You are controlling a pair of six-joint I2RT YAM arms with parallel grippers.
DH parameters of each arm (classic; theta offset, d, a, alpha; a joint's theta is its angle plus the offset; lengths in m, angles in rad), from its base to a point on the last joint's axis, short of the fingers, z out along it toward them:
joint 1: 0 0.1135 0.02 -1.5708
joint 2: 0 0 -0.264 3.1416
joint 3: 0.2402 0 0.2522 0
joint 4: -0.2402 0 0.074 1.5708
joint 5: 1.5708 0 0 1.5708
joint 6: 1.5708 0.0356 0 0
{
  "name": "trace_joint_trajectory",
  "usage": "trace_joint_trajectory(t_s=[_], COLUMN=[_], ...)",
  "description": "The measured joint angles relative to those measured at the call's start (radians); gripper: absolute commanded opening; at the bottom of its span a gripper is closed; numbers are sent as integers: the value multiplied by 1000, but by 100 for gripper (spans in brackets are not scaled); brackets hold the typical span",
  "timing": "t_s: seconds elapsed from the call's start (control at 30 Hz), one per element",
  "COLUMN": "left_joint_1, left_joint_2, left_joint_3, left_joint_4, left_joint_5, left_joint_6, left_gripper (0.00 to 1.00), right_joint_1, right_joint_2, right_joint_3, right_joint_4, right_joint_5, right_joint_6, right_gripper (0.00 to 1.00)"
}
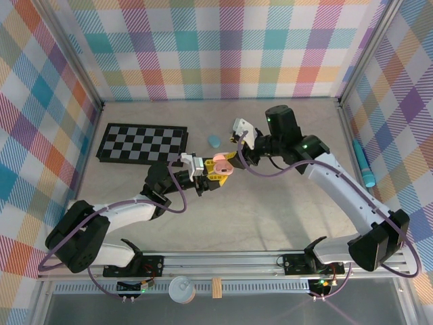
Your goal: Insert the wireless bluetooth earbuds into the charging case
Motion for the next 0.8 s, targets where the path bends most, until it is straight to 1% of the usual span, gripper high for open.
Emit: trace_joint_trajectory(t_s=[0.07,0.2,0.33,0.43,0.57,0.67,0.8], left_joint_1=[0,0,0,2,9,21,48], left_joint_2=[-2,-5,-6,-6,-3,11,25], left_joint_3=[0,0,0,0,-3,-5,-16], left_joint_4=[0,0,1,2,23,47,66], left_joint_5=[2,7,6,5,-2,-6,-13], left_joint_6=[3,11,16,14,1,-12,-29], left_gripper=[32,32,32,32,32,32,32], right_joint_1=[0,-1,-2,-7,-20,-55,-148], right_joint_2=[0,0,-8,-45,-109,-155,-229], right_joint_3=[0,4,3,-18,-62,-116,-247], right_joint_4=[-11,-35,-36,-24,-2,53,190], right_joint_5=[-12,-26,-51,-74,-100,-132,-164], right_joint_6=[-1,-9,-10,-10,-6,34,157], right_gripper=[57,64,74,79,81,83,84])
